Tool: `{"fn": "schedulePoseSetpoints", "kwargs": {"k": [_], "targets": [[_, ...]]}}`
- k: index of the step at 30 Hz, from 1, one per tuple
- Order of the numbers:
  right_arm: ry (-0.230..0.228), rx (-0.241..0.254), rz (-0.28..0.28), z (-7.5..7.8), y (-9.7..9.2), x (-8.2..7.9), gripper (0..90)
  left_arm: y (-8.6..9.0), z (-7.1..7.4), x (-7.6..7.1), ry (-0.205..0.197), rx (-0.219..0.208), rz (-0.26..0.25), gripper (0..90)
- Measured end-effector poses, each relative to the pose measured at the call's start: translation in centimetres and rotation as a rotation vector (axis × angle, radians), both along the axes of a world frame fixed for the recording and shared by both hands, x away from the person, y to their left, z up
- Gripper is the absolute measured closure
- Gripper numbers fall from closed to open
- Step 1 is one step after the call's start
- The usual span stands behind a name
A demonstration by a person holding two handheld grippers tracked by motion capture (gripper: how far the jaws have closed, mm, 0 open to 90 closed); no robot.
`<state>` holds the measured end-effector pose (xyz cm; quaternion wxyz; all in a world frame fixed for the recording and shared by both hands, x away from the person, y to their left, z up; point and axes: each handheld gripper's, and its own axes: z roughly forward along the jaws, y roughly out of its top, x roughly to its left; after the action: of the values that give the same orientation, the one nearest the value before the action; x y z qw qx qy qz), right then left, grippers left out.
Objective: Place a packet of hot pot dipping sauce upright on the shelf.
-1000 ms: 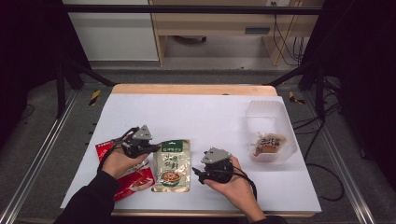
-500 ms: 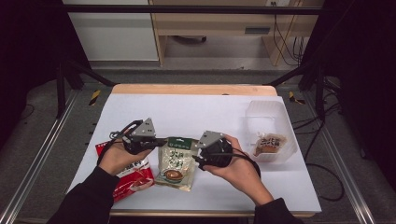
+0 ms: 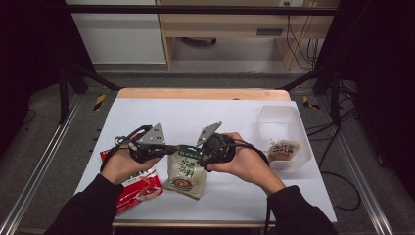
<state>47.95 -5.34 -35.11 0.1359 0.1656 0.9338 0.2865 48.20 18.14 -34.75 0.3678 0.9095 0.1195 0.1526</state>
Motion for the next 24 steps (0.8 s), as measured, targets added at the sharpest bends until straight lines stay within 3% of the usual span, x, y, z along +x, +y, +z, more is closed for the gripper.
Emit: {"fn": "schedulePoseSetpoints", "kwargs": {"k": [3,15,24], "targets": [[0.036,-0.022,0.032,0.3,0.4,0.3,48.6,0.1,0.1,-0.1,0.001,-0.004,-0.004,90.0],[0.101,-0.053,0.075,0.1,1.2,0.5,71.7,-0.4,0.9,-0.9,-0.013,-0.018,-0.010,90.0],[0.110,-0.066,0.085,-0.2,1.1,0.5,86.4,-0.3,1.0,-0.9,-0.007,-0.019,-0.017,90.0]]}}
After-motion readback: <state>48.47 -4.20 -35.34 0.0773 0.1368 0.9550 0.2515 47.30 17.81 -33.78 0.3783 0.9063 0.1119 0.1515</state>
